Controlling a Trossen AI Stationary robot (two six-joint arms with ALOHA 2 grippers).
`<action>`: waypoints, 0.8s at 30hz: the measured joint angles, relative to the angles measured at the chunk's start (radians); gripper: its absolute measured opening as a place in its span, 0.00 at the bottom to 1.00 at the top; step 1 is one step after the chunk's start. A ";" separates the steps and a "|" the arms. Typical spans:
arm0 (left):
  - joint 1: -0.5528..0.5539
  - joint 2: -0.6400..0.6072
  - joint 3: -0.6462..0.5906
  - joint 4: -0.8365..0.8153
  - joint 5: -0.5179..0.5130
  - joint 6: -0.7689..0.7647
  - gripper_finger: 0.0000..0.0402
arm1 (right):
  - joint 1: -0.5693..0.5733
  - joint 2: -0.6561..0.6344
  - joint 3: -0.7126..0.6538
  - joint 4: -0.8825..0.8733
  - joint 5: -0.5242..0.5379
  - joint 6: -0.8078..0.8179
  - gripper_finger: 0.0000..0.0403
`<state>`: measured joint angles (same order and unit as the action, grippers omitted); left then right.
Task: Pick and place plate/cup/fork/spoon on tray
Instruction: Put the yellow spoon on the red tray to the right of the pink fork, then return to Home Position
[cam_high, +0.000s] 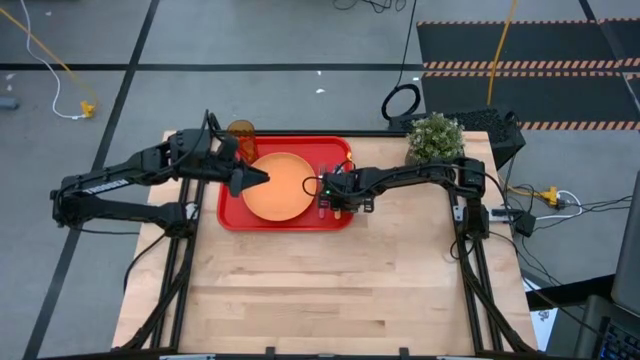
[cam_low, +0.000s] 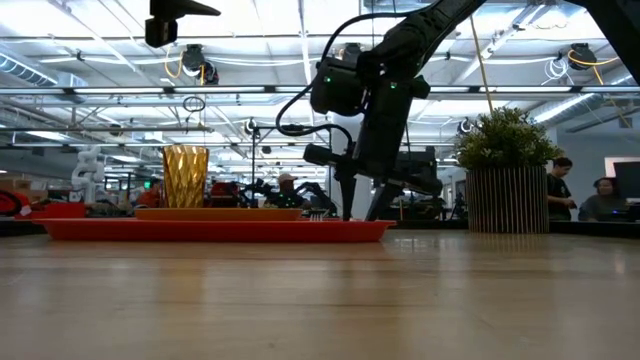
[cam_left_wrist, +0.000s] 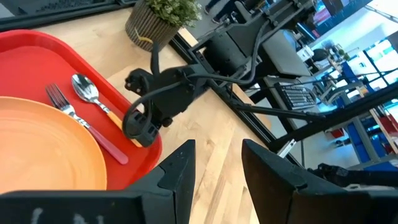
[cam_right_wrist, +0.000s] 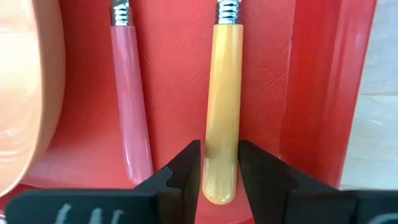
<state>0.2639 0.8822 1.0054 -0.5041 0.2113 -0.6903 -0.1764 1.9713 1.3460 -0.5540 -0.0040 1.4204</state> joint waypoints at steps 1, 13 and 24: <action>-0.005 0.000 0.000 0.000 0.000 0.000 0.33 | 0.000 0.000 0.000 0.004 0.000 0.001 0.27; -0.031 0.000 0.000 0.000 0.000 0.004 0.33 | -0.006 -0.020 0.000 -0.015 0.008 -0.049 0.37; -0.037 0.000 0.000 -0.001 0.000 0.061 0.33 | -0.039 -0.200 0.000 -0.005 0.058 -0.336 0.37</action>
<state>0.2265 0.8822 1.0056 -0.5049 0.2110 -0.6292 -0.2157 1.7708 1.3457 -0.5594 0.0537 1.0845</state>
